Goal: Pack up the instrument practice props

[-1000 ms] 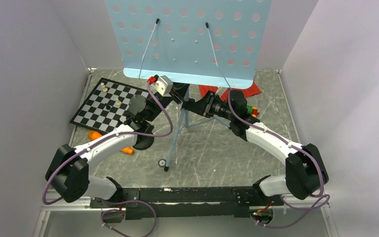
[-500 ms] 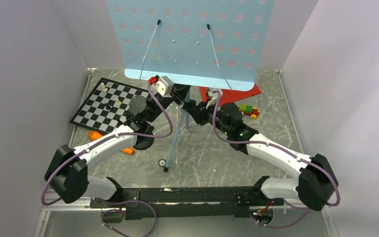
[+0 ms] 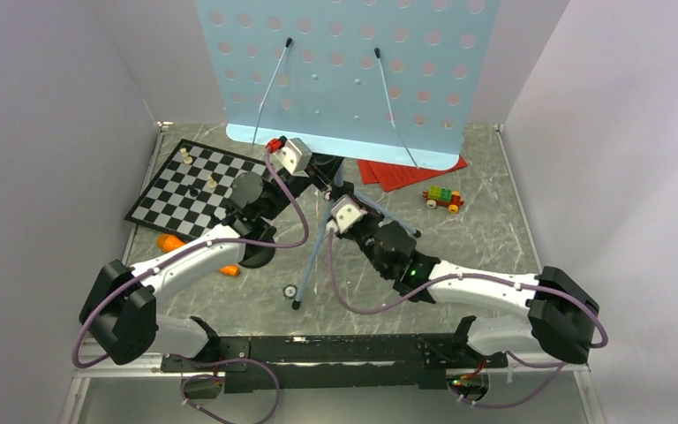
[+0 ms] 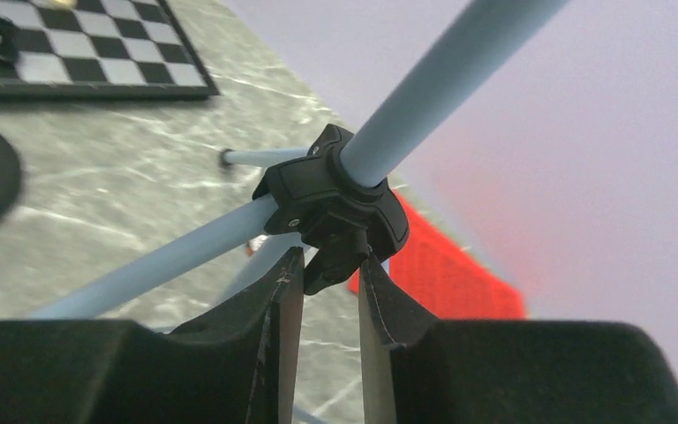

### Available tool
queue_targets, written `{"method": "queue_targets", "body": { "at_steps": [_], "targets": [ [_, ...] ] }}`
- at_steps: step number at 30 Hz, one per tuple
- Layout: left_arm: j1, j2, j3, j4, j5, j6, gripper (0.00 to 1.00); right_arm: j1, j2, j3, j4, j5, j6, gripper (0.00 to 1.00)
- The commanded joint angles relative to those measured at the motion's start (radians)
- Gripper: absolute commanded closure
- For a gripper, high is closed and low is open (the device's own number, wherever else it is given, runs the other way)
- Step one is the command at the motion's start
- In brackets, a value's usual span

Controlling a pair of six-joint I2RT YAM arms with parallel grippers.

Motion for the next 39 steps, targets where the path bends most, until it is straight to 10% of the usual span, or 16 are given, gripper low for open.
{"method": "queue_targets", "body": {
  "at_steps": [1,7,12,18,27,39],
  "targets": [
    [0.012,-0.013,-0.025,-0.066,-0.002,0.037,1.00,0.097,0.023,-0.062,0.320,0.273,-0.486,1.00],
    [0.013,0.003,-0.029,-0.063,-0.001,0.013,1.00,0.185,0.107,-0.094,0.469,0.331,-0.678,1.00],
    [0.013,0.008,-0.026,-0.070,-0.018,0.007,1.00,0.189,0.046,-0.038,0.293,0.317,-0.464,1.00],
    [0.014,0.002,-0.025,-0.079,-0.073,0.057,1.00,0.185,-0.073,0.066,-0.031,0.333,-0.057,0.02],
    [0.014,-0.005,-0.019,-0.071,-0.107,0.079,1.00,0.135,-0.248,0.122,-0.525,0.007,0.616,0.02],
    [0.011,-0.020,-0.016,-0.056,-0.093,0.068,1.00,-0.284,-0.293,-0.136,-0.274,-0.621,1.280,0.19]
  ]
}}
